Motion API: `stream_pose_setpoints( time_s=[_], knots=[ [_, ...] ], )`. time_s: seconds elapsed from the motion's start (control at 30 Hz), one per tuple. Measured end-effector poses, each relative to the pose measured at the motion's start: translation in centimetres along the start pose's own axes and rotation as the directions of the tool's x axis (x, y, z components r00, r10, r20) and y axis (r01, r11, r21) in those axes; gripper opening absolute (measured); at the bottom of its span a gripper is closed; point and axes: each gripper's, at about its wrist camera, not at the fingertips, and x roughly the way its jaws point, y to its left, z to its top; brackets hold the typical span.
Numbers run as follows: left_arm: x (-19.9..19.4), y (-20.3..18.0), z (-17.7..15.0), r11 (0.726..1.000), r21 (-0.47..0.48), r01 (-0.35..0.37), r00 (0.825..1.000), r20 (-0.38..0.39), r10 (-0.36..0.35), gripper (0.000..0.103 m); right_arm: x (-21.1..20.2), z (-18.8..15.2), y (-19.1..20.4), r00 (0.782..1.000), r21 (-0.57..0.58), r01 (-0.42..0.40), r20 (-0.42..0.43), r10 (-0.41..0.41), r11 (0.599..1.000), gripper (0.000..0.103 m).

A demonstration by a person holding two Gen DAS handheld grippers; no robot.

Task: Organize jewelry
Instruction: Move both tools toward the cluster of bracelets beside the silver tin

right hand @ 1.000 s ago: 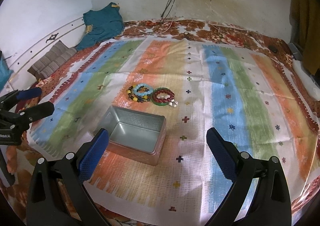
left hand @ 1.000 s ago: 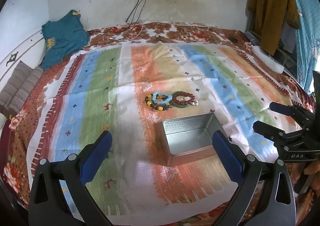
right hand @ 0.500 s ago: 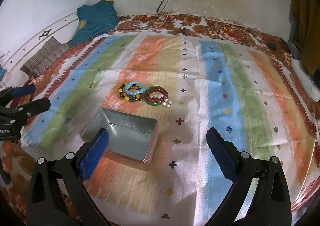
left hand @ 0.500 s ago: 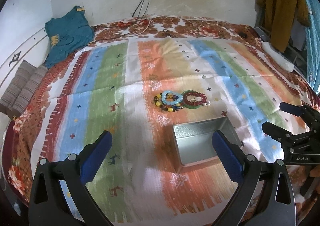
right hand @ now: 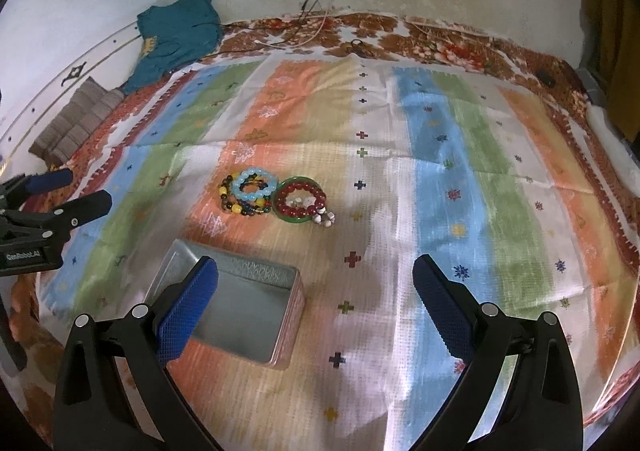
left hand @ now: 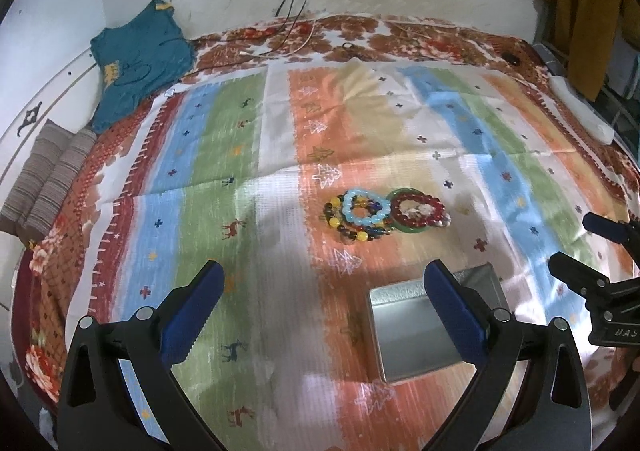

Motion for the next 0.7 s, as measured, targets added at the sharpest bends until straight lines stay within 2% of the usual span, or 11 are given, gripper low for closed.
stream_pose_setpoints(
  time_s=[0.7],
  knots=[
    [5.7, 0.0, 3.6, 1.0, -0.022, 0.011, 0.996, -0.089, -0.013, 0.097, 5.7, 2.7, 0.0, 0.994, -0.034, 0.052, -0.092, -0.055, 0.998, 0.099]
  ],
)
